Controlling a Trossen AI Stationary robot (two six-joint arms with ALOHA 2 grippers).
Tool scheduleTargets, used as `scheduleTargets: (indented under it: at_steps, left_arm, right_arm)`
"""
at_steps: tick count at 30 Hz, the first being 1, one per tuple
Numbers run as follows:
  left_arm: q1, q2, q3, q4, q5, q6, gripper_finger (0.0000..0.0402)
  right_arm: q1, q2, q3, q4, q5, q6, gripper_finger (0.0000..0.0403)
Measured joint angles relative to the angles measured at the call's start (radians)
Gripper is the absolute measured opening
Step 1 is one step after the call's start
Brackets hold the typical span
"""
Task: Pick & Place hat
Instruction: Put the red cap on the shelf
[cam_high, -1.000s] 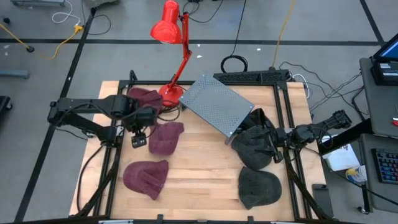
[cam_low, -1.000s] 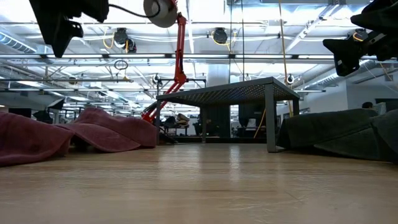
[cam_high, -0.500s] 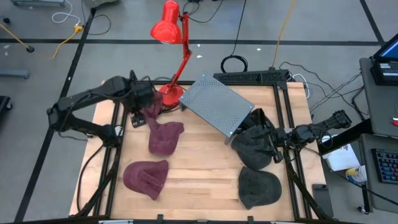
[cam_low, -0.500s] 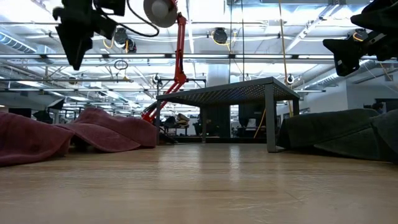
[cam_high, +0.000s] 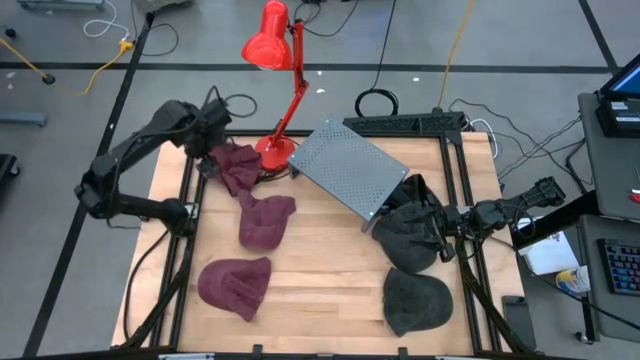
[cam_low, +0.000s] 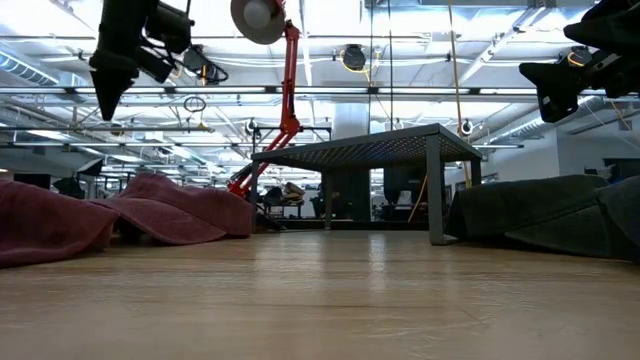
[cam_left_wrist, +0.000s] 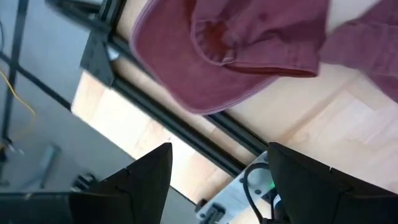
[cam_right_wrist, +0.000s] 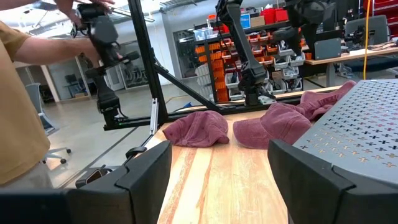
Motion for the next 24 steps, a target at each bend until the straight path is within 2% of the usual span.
scheduleTargets:
  at_steps: [6,17,20,24]
  left_arm:
    - [0.077,0.019,0.006,-0.005,0.008,-0.044,0.0269]
    - [0.161,0.223,0.183,-0.008,0.195,-0.205,0.0269]
    - [0.179,0.274,0.231,-0.009,0.193,-0.222,0.0269]
    - [0.207,0.348,0.307,-0.011,0.179,-0.357,0.0269]
  right_arm:
    - [0.000,0.000,0.000,0.000,0.000,0.000,0.0263]
    - [0.000,0.000,0.000,0.000,0.000,0.000,0.0261]
    - [0.000,0.000,0.000,0.000,0.000,0.000,0.0260]
    - [0.000,0.000,0.000,0.000,0.000,0.000,0.0261]
